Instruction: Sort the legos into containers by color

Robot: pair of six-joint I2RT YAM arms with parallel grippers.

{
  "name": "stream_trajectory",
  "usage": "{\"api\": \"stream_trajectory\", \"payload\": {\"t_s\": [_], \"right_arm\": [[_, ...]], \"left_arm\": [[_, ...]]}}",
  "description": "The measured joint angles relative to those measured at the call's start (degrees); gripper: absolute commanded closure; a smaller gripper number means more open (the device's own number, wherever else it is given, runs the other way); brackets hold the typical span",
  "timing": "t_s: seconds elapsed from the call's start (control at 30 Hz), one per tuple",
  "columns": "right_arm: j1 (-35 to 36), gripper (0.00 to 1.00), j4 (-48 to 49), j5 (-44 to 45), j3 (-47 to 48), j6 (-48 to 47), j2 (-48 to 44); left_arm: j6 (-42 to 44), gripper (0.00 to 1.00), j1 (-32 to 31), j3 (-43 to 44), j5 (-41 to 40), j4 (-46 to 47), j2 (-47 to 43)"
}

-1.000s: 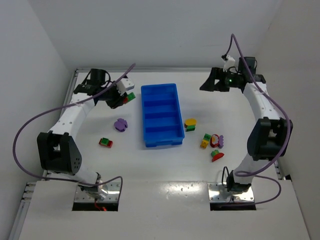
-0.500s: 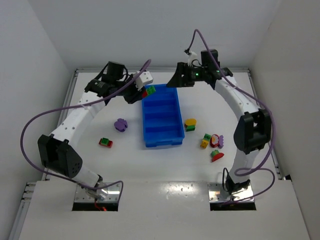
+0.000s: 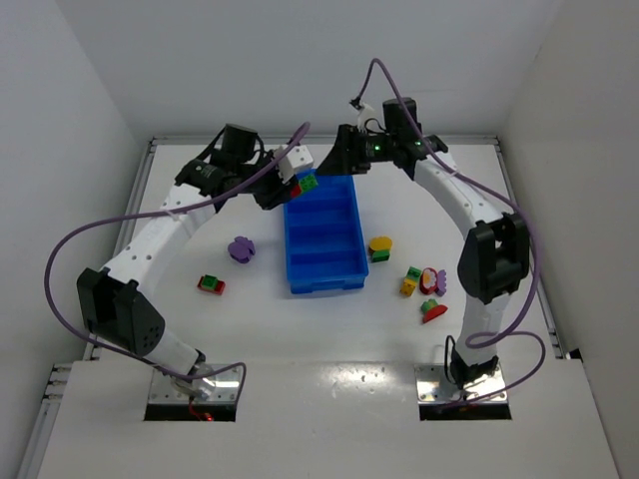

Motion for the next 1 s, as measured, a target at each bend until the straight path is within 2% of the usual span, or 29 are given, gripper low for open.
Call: {"api": "stream_trajectory", "payload": {"t_s": [0.17, 0.37, 0.6, 0.73, 0.83, 1.0], "right_arm": [[1.5, 0.33, 1.0, -1.4, 0.3, 0.6, 0.0], [2.8, 0.42, 2.2, -3.1, 0.3, 1.7, 0.0], [3.8, 0.63, 3.0, -4.6, 0.3, 3.0, 0.0], [3.8, 0.8, 3.9, -4.4, 0.1, 3.4, 0.1], [3.8, 0.88, 4.3, -4.7, -0.1, 3.6, 0.6], [4.2, 0.95, 4.1, -4.6, -0.9, 3.7, 1.0]], "left_arm": [[0.0, 1.0, -0.2, 0.0, -0.1, 0.0, 0.0], [0.0, 1.0, -0.6, 0.0, -0.3, 0.5, 0.0], [0.0, 1.0, -0.6, 0.0, -0.4, 0.8, 0.0], [0.0, 1.0, -0.7, 0.0, -0.6, 0.8, 0.0], [0.1, 1.0, -0.7, 0.0, -0.9, 1.0, 0.0], [0.0, 1.0, -1.0, 0.0, -1.3, 1.6, 0.0]]}}
